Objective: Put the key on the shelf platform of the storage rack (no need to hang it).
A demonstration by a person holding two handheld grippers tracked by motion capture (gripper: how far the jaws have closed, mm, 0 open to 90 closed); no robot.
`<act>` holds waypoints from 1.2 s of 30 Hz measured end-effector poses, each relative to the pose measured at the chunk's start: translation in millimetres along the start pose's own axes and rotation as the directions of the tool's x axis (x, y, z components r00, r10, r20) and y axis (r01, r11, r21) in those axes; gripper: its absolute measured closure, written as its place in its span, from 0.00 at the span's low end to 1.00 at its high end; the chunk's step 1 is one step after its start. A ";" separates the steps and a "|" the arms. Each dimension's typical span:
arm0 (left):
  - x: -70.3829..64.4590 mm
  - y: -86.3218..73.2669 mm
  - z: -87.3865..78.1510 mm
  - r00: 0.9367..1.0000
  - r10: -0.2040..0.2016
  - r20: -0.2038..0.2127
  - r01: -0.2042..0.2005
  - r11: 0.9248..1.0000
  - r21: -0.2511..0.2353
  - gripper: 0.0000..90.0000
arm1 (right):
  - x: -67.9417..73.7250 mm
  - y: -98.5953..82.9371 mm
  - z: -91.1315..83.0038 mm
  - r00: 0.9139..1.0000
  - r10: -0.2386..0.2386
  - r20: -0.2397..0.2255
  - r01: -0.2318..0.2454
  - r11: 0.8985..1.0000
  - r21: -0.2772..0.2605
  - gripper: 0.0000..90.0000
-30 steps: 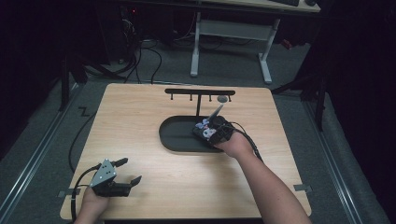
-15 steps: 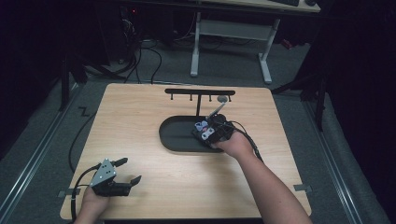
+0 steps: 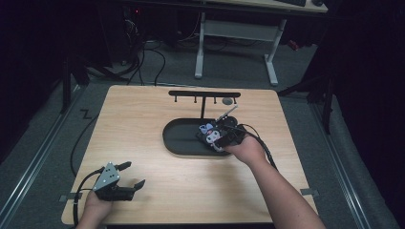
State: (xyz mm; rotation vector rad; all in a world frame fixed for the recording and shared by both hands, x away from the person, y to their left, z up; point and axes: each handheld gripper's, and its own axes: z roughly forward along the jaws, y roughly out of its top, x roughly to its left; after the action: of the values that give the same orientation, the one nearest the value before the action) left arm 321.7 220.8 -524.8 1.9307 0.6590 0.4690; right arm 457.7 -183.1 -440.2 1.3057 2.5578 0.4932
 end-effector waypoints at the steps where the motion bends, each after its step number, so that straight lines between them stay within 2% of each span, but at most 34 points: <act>1: 0.0 0.0 0.1 1.000 0.000 0.000 0.000 1.000 0.000 0.17 | 0.8 -1.1 -1.7 1.000 -0.002 -0.002 0.002 1.000 -0.004 0.43; 3: 0.0 0.0 0.5 1.000 0.000 -0.001 0.000 1.000 0.002 0.17 | 2.4 -4.4 -4.5 1.000 -0.003 -0.005 0.002 1.000 -0.029 0.43; 6: -0.3 0.0 0.9 1.000 0.002 0.001 -0.002 1.000 0.002 0.17 | 2.5 -8.3 -5.5 1.000 0.004 -0.023 -0.005 0.999 -0.038 0.45; 8: -0.6 0.6 2.0 1.000 0.006 0.000 -0.006 1.000 0.004 0.17 | 4.0 -14.7 -5.9 1.000 -0.008 0.001 0.008 0.999 -0.038 0.45; 11: -0.7 1.1 3.3 1.000 -0.001 0.001 0.001 1.000 -0.004 0.17 | 2.0 -21.7 -6.9 0.999 0.030 -0.023 -0.032 0.997 -0.075 0.45; 17: -2.9 3.6 5.9 1.000 0.000 -0.003 0.000 1.000 -0.008 0.17 | 0.9 -36.6 -11.7 0.999 0.035 0.002 -0.034 0.993 -0.113 0.43; 20: -6.7 4.4 6.9 1.000 0.011 0.008 -0.011 1.000 0.000 0.17 | -1.6 -45.6 -12.4 0.997 0.069 -0.018 -0.071 0.989 -0.132 0.41; 23: -8.7 5.1 7.1 1.000 0.023 0.011 -0.023 1.000 0.005 0.17 | -2.1 -51.3 -12.1 0.998 0.060 -0.013 -0.061 0.987 -0.145 0.40; 27: -9.9 6.0 4.6 1.000 0.019 0.010 -0.019 1.000 -0.013 0.17 | -3.9 -63.2 -14.4 0.996 0.086 -0.018 -0.087 0.974 -0.210 0.37; 28: -9.9 5.7 4.3 1.000 0.021 0.014 -0.021 1.000 -0.011 0.17 | -3.9 -63.2 -14.4 0.996 0.086 -0.018 -0.087 0.974 -0.210 0.37; 29: -10.1 5.4 4.6 1.000 0.027 0.015 -0.027 1.000 -0.004 0.17 | -5.3 -68.4 -14.3 0.994 0.105 -0.036 -0.110 0.967 -0.228 0.37; 34: -10.1 6.3 6.7 1.000 0.012 0.010 -0.012 1.000 -0.003 0.17 | -6.6 -78.3 -12.7 0.994 0.109 -0.032 -0.114 0.962 -0.248 0.37; 36: -11.7 6.2 7.3 0.999 0.044 -0.006 -0.044 0.999 0.004 0.17 | -7.5 -87.7 -11.5 0.992 0.116 -0.038 -0.122 0.958 -0.259 0.37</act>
State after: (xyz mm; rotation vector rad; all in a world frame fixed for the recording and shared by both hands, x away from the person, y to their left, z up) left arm 318.4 206.2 -522.8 1.9510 0.6233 0.5016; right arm 393.3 -239.4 -463.9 1.3675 2.3404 0.8407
